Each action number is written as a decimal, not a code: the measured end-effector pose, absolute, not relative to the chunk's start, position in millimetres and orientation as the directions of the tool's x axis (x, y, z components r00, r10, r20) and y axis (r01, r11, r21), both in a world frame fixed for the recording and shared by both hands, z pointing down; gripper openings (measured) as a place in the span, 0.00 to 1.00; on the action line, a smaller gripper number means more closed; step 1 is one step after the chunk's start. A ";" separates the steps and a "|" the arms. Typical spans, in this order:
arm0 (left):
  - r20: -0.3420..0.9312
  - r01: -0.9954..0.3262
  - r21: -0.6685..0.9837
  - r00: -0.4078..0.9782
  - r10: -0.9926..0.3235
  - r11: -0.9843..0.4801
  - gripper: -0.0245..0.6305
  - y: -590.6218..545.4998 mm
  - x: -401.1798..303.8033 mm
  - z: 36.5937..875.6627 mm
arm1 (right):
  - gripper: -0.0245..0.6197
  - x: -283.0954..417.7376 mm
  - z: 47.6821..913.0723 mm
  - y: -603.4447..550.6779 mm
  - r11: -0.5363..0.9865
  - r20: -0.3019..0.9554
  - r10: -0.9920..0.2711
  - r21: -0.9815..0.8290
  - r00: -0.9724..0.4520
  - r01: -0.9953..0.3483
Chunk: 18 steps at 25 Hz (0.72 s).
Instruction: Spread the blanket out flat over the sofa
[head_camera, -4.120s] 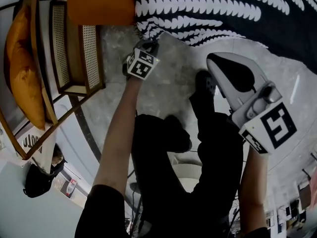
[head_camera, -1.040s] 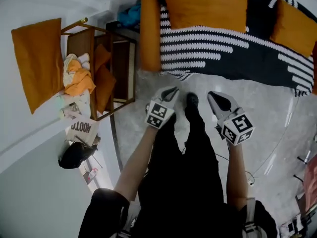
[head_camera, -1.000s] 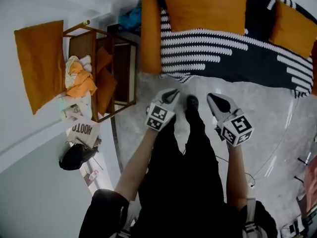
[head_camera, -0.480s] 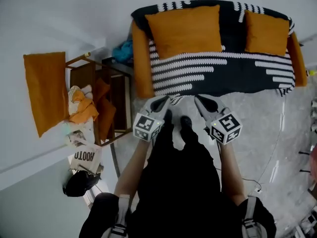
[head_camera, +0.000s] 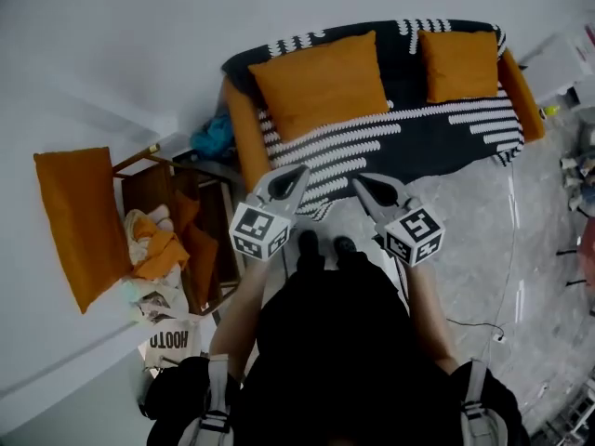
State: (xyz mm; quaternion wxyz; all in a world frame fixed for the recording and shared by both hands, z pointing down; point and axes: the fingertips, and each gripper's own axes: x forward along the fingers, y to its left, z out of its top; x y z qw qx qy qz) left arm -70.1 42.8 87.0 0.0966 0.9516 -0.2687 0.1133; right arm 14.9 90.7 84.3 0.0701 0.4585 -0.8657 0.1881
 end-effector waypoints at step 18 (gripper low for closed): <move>0.176 -0.358 0.131 0.926 -0.334 -0.924 0.05 16.7 -76.7 33.2 | 0.04 -17.3 29.6 58.4 0.403 0.157 -0.883 -0.225 -0.442 -0.887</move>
